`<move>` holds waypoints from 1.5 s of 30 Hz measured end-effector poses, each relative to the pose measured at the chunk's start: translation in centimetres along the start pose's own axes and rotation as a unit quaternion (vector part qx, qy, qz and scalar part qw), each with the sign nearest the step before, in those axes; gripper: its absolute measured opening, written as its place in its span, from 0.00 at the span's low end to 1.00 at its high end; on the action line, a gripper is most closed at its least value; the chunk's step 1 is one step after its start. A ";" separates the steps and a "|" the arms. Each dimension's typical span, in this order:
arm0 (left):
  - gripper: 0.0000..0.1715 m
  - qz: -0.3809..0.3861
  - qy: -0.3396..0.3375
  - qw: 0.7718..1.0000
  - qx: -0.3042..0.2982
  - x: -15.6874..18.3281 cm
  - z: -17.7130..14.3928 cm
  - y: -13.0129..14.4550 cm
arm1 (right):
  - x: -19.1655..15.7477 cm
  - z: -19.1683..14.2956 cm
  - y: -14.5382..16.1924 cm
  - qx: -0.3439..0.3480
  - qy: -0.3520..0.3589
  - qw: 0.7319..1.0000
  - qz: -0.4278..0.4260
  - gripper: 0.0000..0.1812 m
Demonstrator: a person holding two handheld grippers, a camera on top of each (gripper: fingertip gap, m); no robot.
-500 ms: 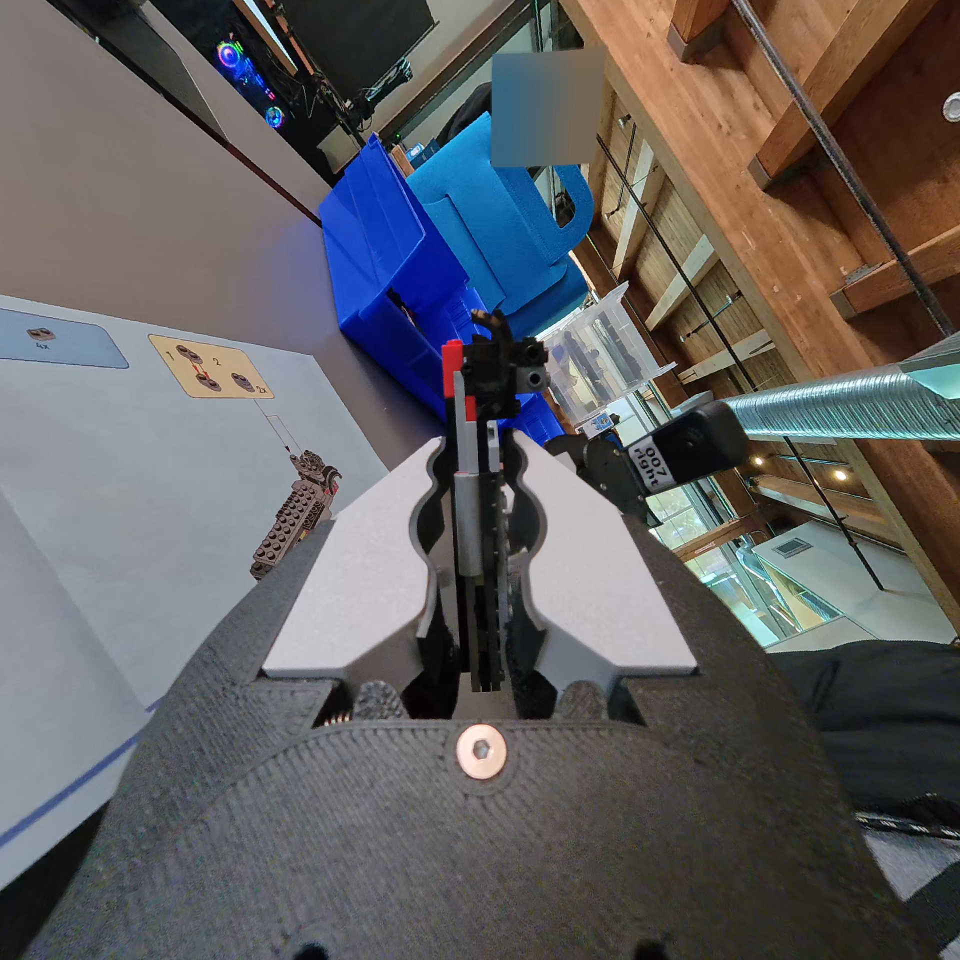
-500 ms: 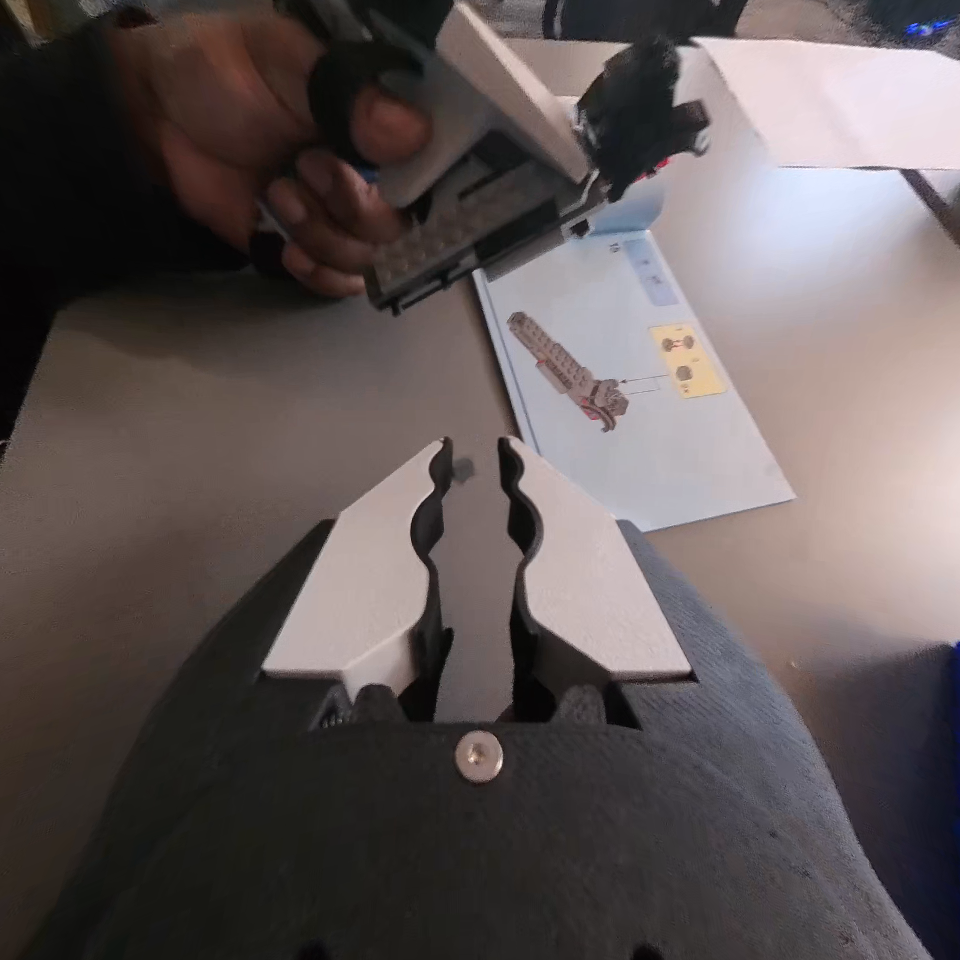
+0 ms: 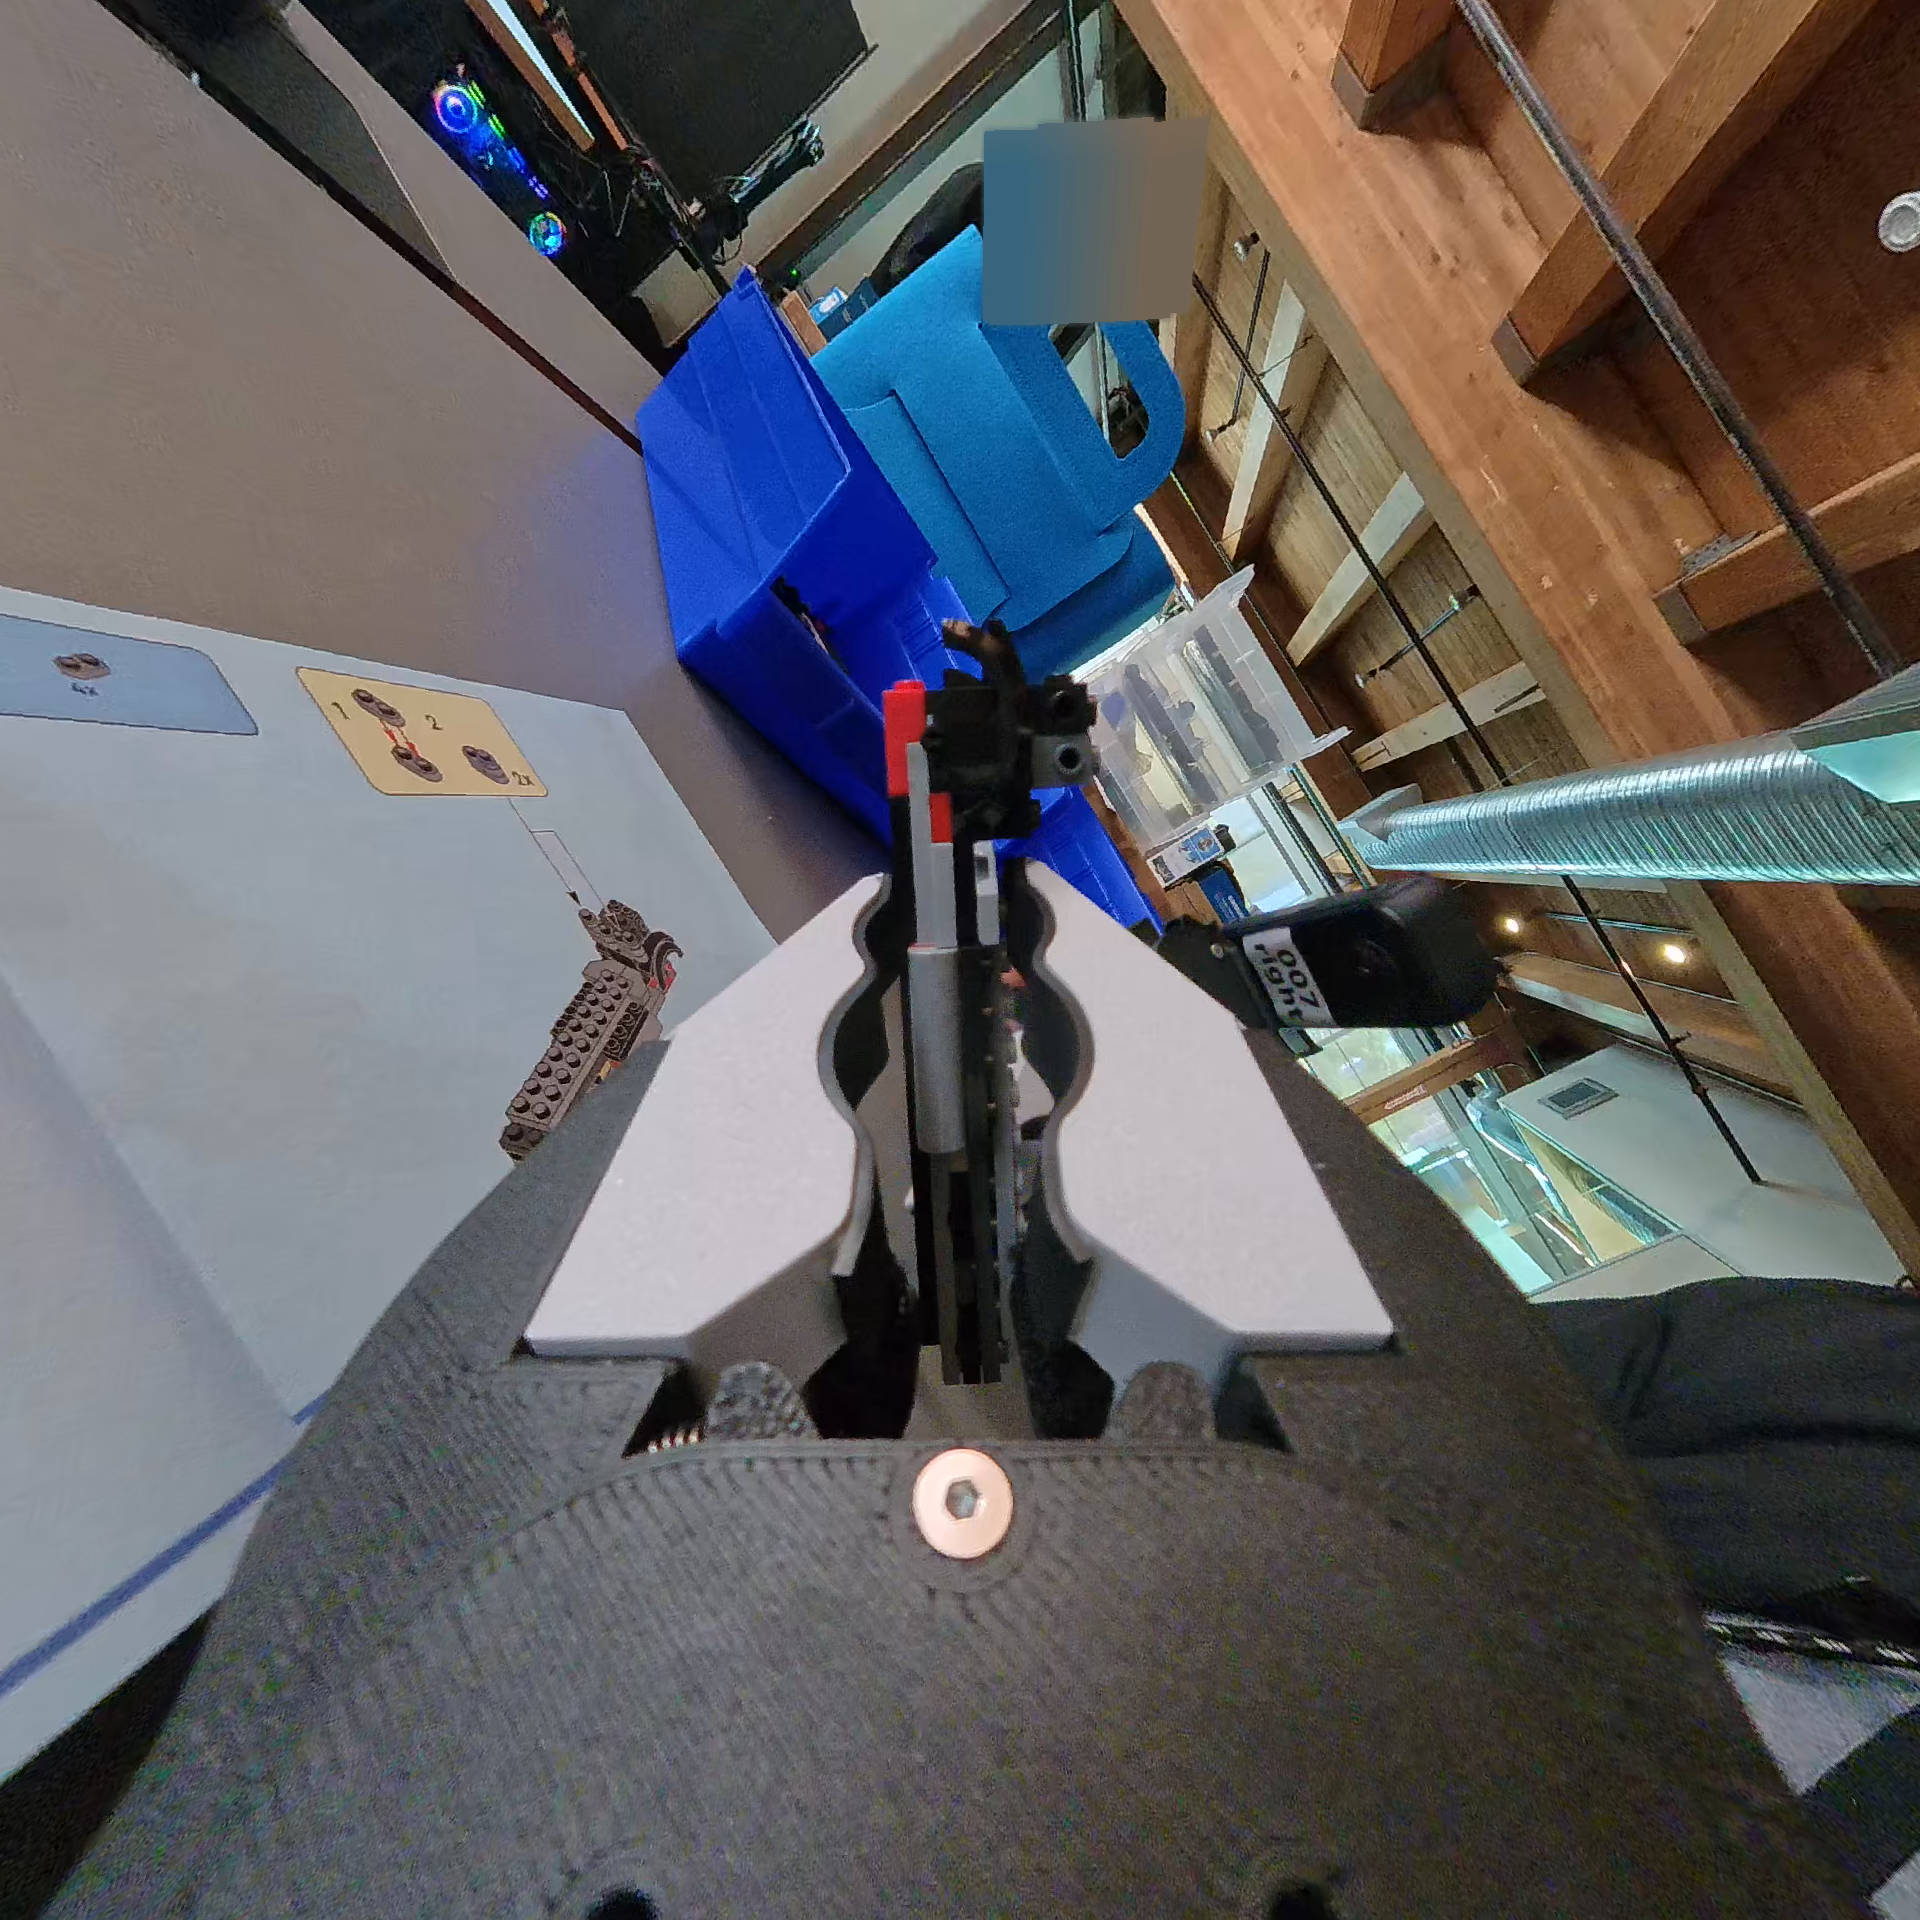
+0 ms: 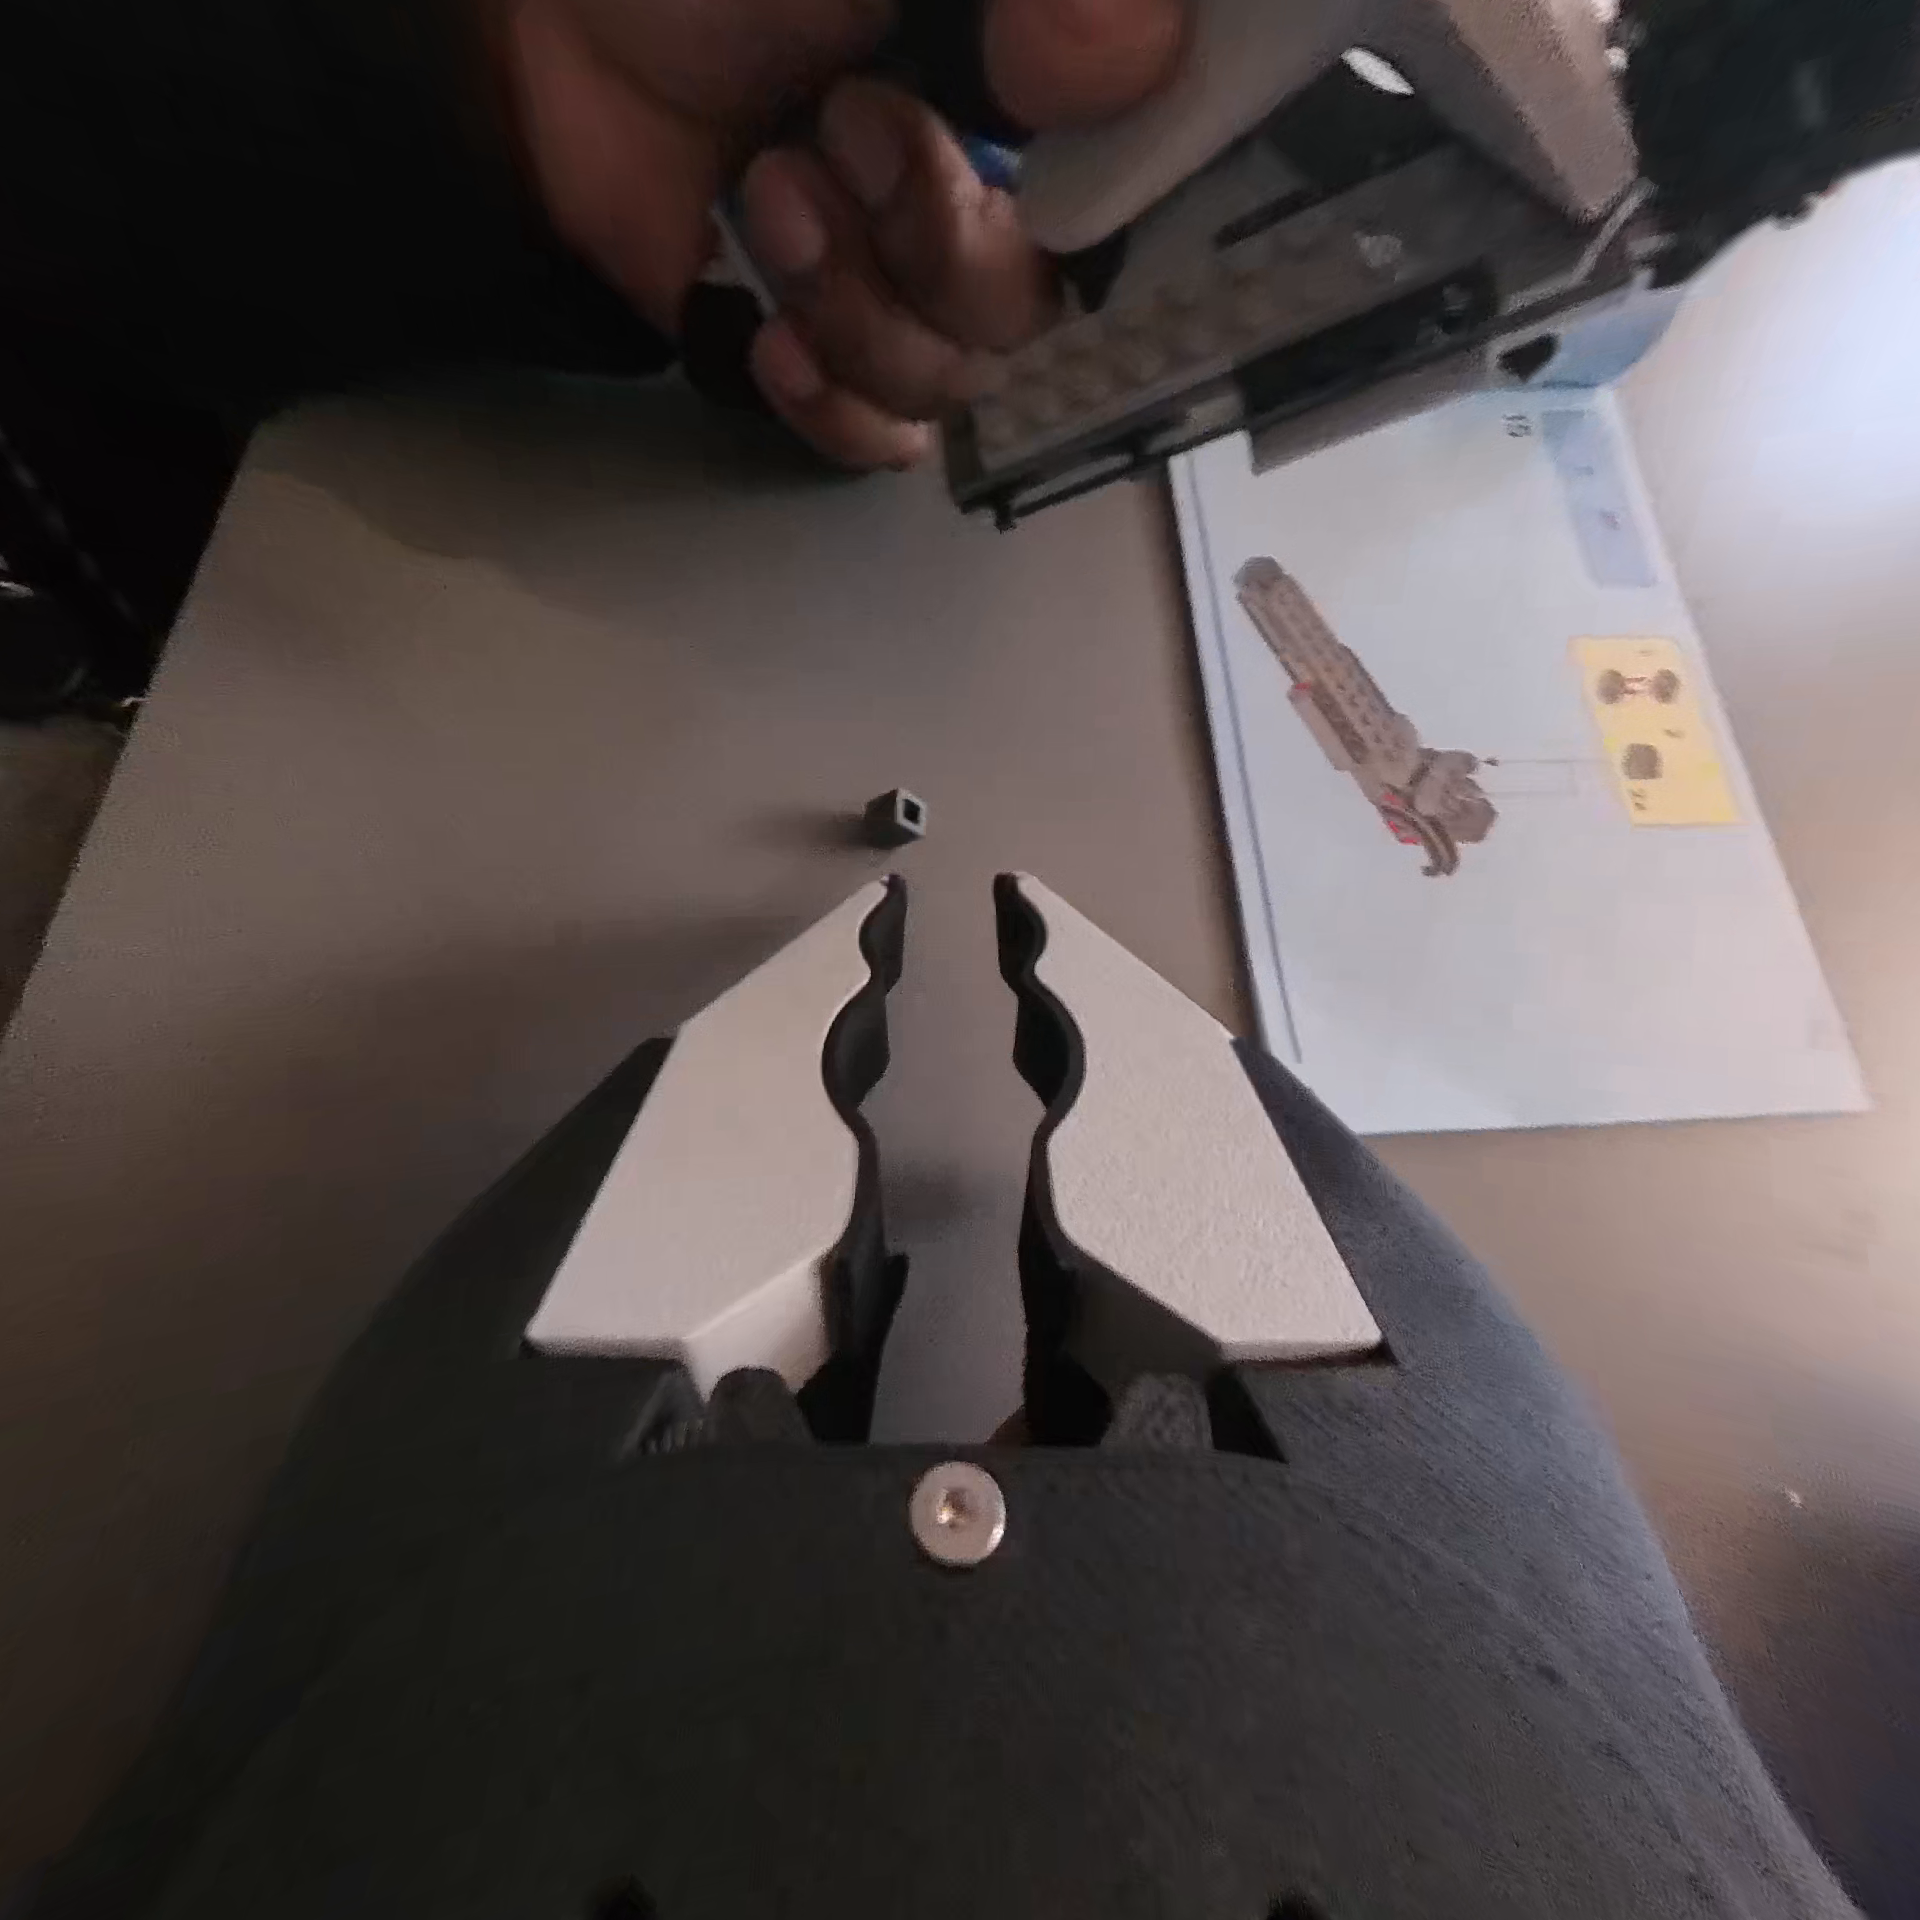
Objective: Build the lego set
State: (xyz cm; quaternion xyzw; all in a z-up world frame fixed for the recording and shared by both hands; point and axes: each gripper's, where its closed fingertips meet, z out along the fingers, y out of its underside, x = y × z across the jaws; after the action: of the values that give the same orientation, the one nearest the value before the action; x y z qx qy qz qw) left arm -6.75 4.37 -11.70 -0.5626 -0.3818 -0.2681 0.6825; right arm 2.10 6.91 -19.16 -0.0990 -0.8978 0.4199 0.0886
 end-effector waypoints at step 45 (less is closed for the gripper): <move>0.11 -0.006 0.005 1.000 0.000 0.1 -0.1 0.0 | 1.4 2.8 -1.4 -0.020 0.088 0.995 -0.042 0.10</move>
State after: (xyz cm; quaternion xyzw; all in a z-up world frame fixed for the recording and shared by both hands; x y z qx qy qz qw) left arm -6.65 4.26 -11.65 -0.5587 -0.3822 -0.2746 0.6829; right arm -0.08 4.28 -19.73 -0.0998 -0.8979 0.3876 0.1831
